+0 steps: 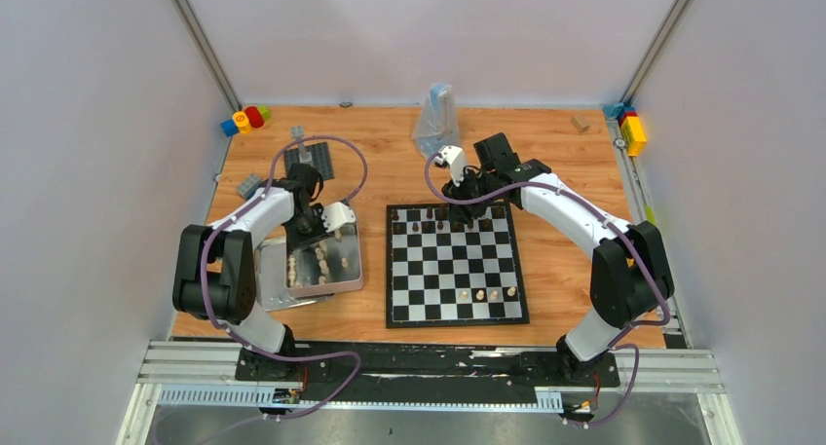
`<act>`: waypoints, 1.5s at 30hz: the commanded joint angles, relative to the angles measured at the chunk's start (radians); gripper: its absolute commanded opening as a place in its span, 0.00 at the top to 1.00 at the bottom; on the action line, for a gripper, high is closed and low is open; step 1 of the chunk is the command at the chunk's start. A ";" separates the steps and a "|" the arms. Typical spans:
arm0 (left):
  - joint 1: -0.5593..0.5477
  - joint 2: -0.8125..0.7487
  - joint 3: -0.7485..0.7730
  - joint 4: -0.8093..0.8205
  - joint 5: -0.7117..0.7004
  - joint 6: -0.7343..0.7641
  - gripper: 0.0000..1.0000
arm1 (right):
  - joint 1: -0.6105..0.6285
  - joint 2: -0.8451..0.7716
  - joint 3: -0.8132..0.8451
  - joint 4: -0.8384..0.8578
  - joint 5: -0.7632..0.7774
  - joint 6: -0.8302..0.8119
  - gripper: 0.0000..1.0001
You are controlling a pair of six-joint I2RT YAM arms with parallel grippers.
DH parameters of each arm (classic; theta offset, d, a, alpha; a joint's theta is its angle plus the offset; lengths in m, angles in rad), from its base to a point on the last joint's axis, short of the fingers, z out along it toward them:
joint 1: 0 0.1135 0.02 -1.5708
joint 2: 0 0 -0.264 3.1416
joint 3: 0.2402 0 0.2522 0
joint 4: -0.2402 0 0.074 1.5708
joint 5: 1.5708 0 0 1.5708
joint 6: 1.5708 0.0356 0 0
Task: Set up the chess pieces on the board
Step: Pick up the chess piece from the storage box, then place the chess piece on the chessboard.
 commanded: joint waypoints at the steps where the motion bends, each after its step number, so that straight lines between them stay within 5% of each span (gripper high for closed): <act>1: 0.008 0.013 -0.014 0.016 -0.004 0.014 0.65 | -0.004 0.013 0.013 0.008 -0.015 -0.016 0.64; 7: 0.008 0.035 -0.028 0.030 -0.008 0.019 0.67 | -0.005 0.019 0.015 0.004 -0.016 -0.016 0.64; 18: 0.009 -0.026 0.003 -0.001 0.048 -0.006 0.91 | -0.005 0.020 0.019 0.000 -0.020 -0.014 0.64; 34: 0.025 -0.188 0.096 -0.077 0.271 -0.101 0.99 | -0.005 0.005 0.022 0.000 -0.020 -0.006 0.64; 45: 0.024 -0.268 0.139 0.069 0.720 -0.332 0.98 | -0.029 -0.050 0.015 0.045 -0.075 0.064 0.64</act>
